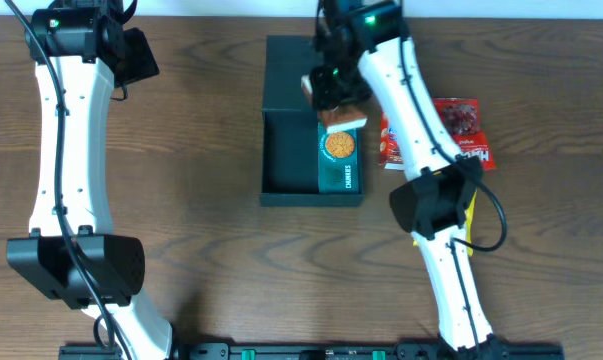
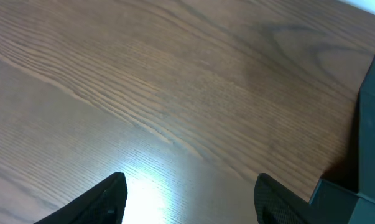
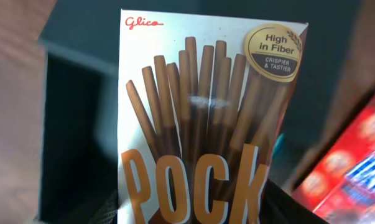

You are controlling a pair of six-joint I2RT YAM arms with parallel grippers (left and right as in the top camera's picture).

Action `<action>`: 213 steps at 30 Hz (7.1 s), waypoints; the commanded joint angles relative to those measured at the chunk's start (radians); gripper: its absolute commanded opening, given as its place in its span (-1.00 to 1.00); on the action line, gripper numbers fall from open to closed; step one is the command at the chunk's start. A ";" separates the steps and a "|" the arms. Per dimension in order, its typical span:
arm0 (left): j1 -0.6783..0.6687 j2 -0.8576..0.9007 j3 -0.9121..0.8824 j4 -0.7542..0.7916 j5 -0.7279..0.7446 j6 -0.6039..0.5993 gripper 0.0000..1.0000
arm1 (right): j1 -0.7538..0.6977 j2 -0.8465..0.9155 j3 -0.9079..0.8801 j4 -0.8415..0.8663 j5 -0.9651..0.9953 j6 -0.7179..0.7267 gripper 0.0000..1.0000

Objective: Pack container
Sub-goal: 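Lower the Pocky box into the black box beside the cookies, then withdraw the right gripper and reach toward the red Hello Panda box, then lower the right gripper over the Hello Panda box, then grasp the Hello Panda box and lower it into the black box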

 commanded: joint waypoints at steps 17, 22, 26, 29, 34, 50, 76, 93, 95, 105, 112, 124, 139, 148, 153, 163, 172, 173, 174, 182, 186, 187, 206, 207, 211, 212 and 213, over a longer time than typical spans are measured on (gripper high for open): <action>0.007 0.006 0.005 -0.001 -0.016 0.032 0.34 | 0.196 -0.045 0.012 -0.073 -0.004 0.174 -0.09; 0.007 0.006 0.004 -0.001 -0.014 0.032 0.34 | 0.229 -0.045 -0.002 -0.073 0.117 0.200 -0.03; 0.007 0.006 0.004 -0.001 -0.014 0.032 0.34 | 0.230 -0.045 -0.058 -0.073 0.120 0.200 -0.12; 0.007 0.006 0.004 -0.001 -0.013 0.032 0.34 | 0.225 -0.045 -0.115 -0.072 0.120 0.236 -0.10; 0.007 0.006 0.004 0.000 -0.006 0.029 0.34 | 0.225 -0.045 -0.177 -0.030 0.120 0.293 -0.24; 0.007 0.006 0.005 0.000 -0.006 0.029 0.34 | 0.208 -0.047 -0.178 0.053 0.136 0.258 0.72; 0.007 0.006 0.004 0.000 -0.007 0.029 0.35 | 0.166 -0.051 -0.399 0.177 0.018 0.097 -0.97; 0.007 0.006 0.004 0.000 -0.006 0.028 0.35 | -0.094 -0.154 -0.029 0.003 0.209 -0.054 -0.97; 0.007 0.006 0.004 0.000 -0.006 0.029 0.35 | -0.164 -0.154 -0.036 -0.011 0.175 -0.082 -0.97; 0.007 0.006 0.004 0.000 -0.006 0.028 0.35 | -0.370 -0.167 -0.308 0.068 0.103 -0.120 -0.97; 0.007 0.006 0.004 0.000 -0.006 0.028 0.36 | -0.362 -0.167 -0.536 0.176 0.095 -0.119 -0.97; 0.007 0.006 0.004 0.003 -0.006 0.028 0.35 | -0.337 -0.167 -0.586 0.224 0.010 -0.121 0.99; 0.007 0.008 0.004 0.003 -0.006 0.028 0.35 | -0.233 -0.167 -0.673 0.354 0.198 -0.095 0.99; 0.007 0.011 0.004 0.004 -0.006 0.028 0.35 | -0.228 -0.167 -0.702 0.346 0.246 -0.017 0.96; 0.007 0.011 0.004 0.006 -0.006 0.027 0.35 | -0.222 -0.169 -0.692 0.335 0.217 -0.021 0.98; 0.007 0.011 0.004 0.004 -0.006 0.020 0.35 | -0.218 -0.167 -0.723 0.370 0.213 -0.030 0.99; 0.007 0.011 0.004 0.003 -0.005 0.020 0.35 | -0.220 -0.167 -0.762 0.396 0.214 -0.038 0.46; 0.007 0.011 0.004 0.003 -0.004 0.020 0.36 | -0.220 -0.167 -0.762 0.396 0.214 -0.038 0.35; 0.007 0.011 0.004 0.004 0.003 0.020 0.36 | -0.220 -0.167 -0.762 0.396 0.214 -0.038 0.26; 0.007 0.011 0.004 0.005 0.012 0.021 0.35 | -0.220 -0.169 -0.695 0.303 0.213 -0.048 0.15; 0.007 0.011 0.004 0.011 0.012 0.020 0.35 | -0.219 -0.172 -0.575 0.193 0.212 -0.048 0.04; 0.007 0.011 0.004 0.011 0.012 0.020 0.36 | -0.217 -0.173 -0.541 0.164 0.209 -0.048 0.03; 0.007 0.011 0.004 0.003 0.013 0.013 0.36 | -0.011 -0.174 -0.297 -0.058 0.011 0.055 0.00; 0.007 0.011 0.004 0.002 0.013 0.013 0.36 | 0.000 -0.174 -0.301 -0.053 0.011 0.063 0.02; 0.007 0.011 0.004 -0.003 0.013 0.013 0.36 | 0.033 -0.174 -0.321 -0.044 0.015 0.112 0.01; 0.007 0.011 0.004 -0.004 0.013 0.013 0.36 | 0.040 -0.174 -0.332 -0.039 0.024 0.121 0.01; 0.007 0.011 0.004 -0.004 0.013 0.013 0.36 | 0.044 -0.174 -0.343 -0.035 0.038 0.134 0.01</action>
